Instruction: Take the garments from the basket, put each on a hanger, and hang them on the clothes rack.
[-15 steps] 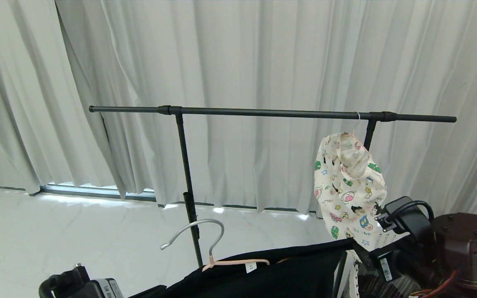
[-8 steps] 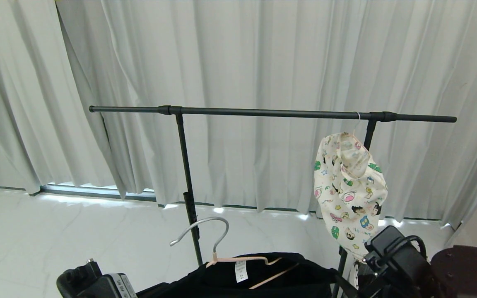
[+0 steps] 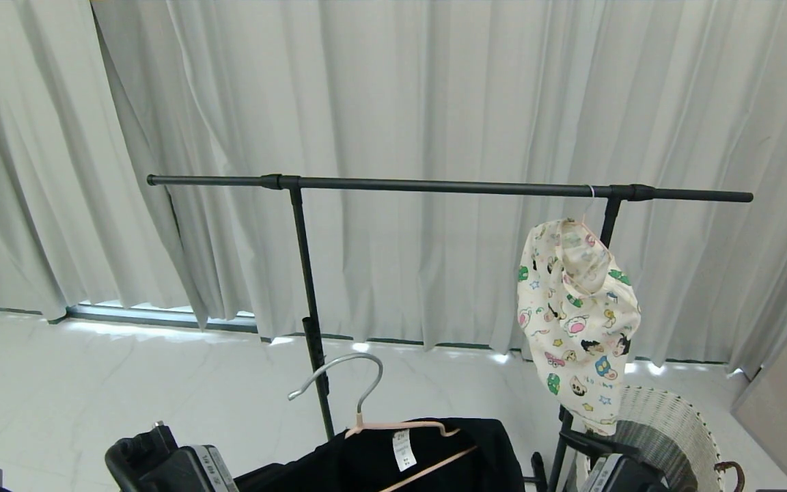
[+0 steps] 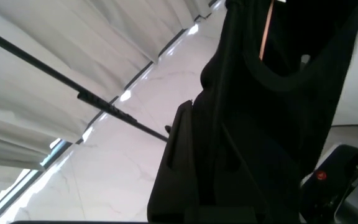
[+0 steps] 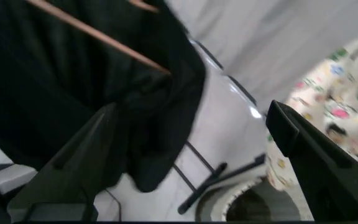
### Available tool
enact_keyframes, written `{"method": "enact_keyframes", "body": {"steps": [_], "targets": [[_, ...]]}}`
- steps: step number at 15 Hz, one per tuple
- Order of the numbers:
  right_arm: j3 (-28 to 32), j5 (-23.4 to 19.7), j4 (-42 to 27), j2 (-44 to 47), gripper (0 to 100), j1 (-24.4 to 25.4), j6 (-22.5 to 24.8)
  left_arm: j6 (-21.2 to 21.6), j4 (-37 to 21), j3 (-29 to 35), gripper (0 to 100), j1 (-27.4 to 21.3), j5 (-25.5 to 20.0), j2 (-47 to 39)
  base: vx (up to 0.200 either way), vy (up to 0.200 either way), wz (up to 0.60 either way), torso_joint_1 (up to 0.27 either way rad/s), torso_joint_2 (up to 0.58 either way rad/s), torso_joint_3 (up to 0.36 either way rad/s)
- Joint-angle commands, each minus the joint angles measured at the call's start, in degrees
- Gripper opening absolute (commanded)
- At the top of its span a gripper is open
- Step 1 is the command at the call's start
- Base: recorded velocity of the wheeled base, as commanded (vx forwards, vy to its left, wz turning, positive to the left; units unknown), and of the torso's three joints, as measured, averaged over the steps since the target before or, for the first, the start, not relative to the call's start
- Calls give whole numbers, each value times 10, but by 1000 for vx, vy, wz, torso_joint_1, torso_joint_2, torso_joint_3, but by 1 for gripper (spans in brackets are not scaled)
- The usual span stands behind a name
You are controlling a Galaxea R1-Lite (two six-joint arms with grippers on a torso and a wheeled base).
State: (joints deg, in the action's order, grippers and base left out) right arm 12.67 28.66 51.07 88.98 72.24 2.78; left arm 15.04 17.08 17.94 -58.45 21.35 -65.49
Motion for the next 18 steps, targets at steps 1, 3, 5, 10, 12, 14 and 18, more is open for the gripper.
{"method": "enact_keyframes", "body": {"steps": [1, 3, 5, 10, 12, 14, 18], "targets": [[1, 0, 0, 1, 100, 21, 7, 0, 1, -1, 0, 0, 0, -1, 0, 0, 0, 0, 0, 0], [2, -1, 1, 1, 100, 22, 21, 0, 1, -1, 0, -1, 0, -1, 0, 0, 0, 0, 0, 0], [13, -23, 0, -4, 100, 20, 28, 2, 1, -5, 0, -11, -2, 4, 0, 0, 0, 0, 0, 0], [94, -206, -60, 1, 100, 22, 70, 2, 1, -66, 0, -108, -31, 56, 0, 0, 0, 0, 0, 0], [129, -272, -127, 1, 100, 26, 91, 4, 1, -61, 0, -111, -46, 71, 0, 0, 0, 0, 0, 0], [156, -292, -156, 17, 100, 26, 93, 4, 1, -57, 0, -112, -46, 77, 0, 0, 0, 0, 0, 0], [183, -300, -166, 43, 100, 21, 91, 5, 1, -49, 0, -148, -46, 77, 0, 0, 0, 0, 0, 0]]}}
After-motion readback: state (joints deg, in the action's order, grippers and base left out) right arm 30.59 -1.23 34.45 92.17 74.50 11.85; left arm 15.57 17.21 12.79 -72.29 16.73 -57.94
